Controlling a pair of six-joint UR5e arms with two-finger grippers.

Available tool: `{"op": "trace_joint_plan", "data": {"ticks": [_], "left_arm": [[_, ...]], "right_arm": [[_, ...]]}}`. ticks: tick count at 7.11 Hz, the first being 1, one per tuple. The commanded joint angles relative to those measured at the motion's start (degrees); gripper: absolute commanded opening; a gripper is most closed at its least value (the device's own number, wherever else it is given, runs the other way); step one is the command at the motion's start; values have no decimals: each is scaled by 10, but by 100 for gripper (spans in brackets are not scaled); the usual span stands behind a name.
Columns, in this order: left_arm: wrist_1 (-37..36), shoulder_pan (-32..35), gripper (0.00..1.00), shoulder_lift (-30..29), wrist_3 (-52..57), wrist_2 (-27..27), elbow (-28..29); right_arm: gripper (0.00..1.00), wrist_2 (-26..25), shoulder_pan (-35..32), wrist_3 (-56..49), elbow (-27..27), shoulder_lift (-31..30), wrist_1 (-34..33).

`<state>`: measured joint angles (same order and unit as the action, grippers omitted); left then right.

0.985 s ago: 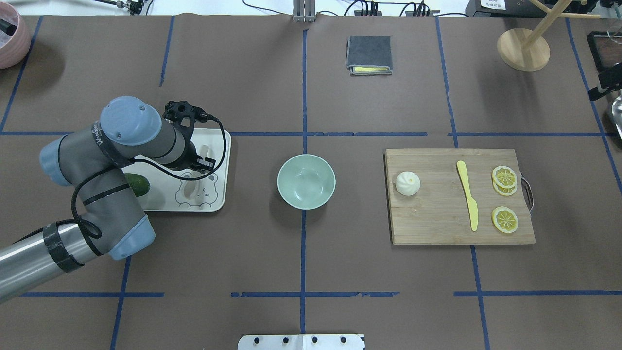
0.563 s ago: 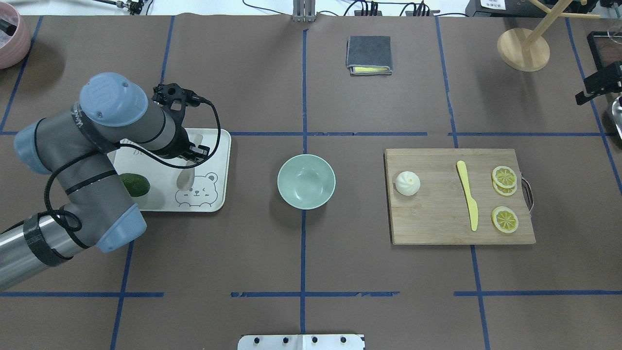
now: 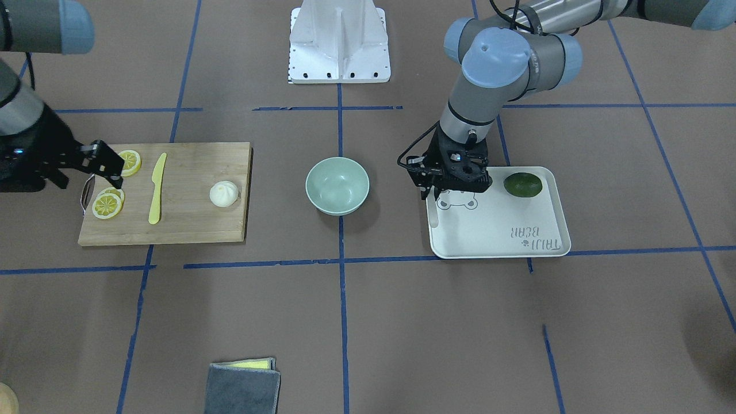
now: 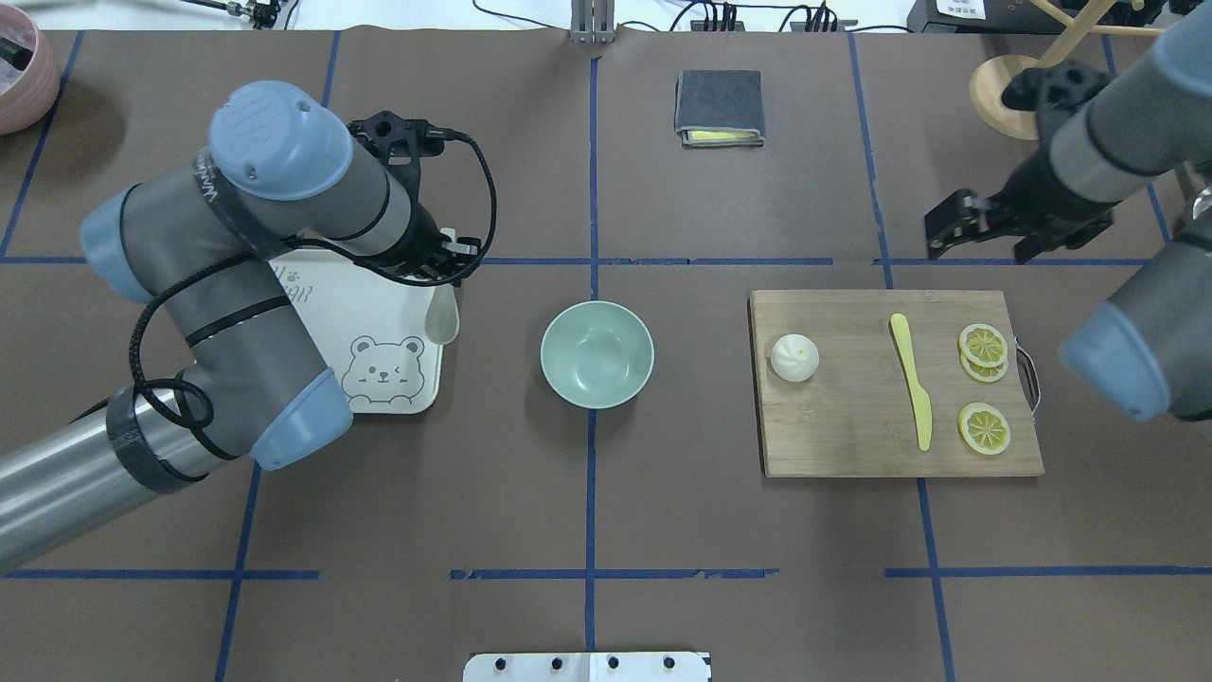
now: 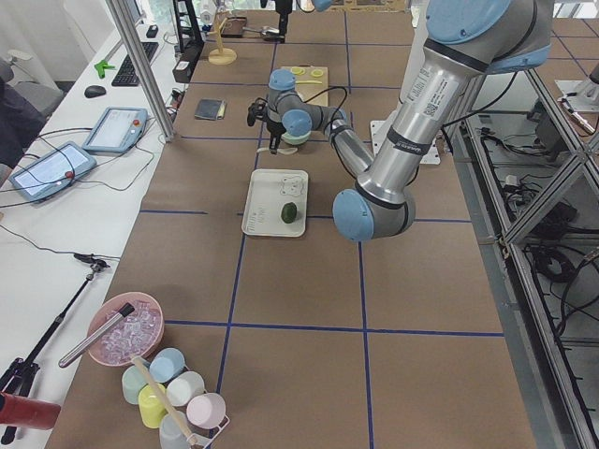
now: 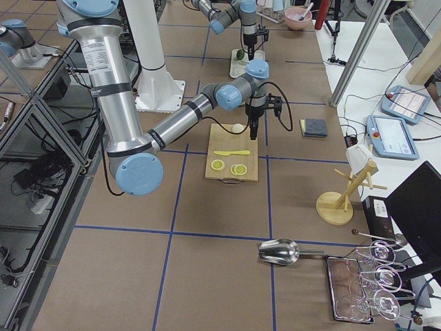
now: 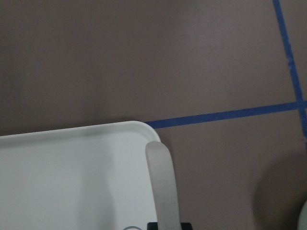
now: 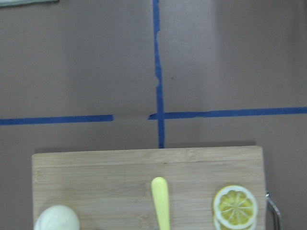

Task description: Put spoon and bun in bowl

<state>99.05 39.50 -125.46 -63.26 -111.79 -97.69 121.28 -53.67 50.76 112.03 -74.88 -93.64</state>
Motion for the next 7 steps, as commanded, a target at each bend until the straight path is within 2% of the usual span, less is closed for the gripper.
{"op": "trace_joint_plan", "data": {"ticks": [1,3,5,7], "left_arm": [[-1,-19,0,-63,-81,1,20],[8,-54,0,-123,-126,4,83],[70,-84,0,-128,-133,37,131],[83,-103,0,-126,-144,60,137]], "right_arm": [[100,-60,97,85,1,30,0],[100,-74,110,89,1,27,20],[100,-71,110,90,2,27,28],[100,-71,110,90,2,29,28]]}}
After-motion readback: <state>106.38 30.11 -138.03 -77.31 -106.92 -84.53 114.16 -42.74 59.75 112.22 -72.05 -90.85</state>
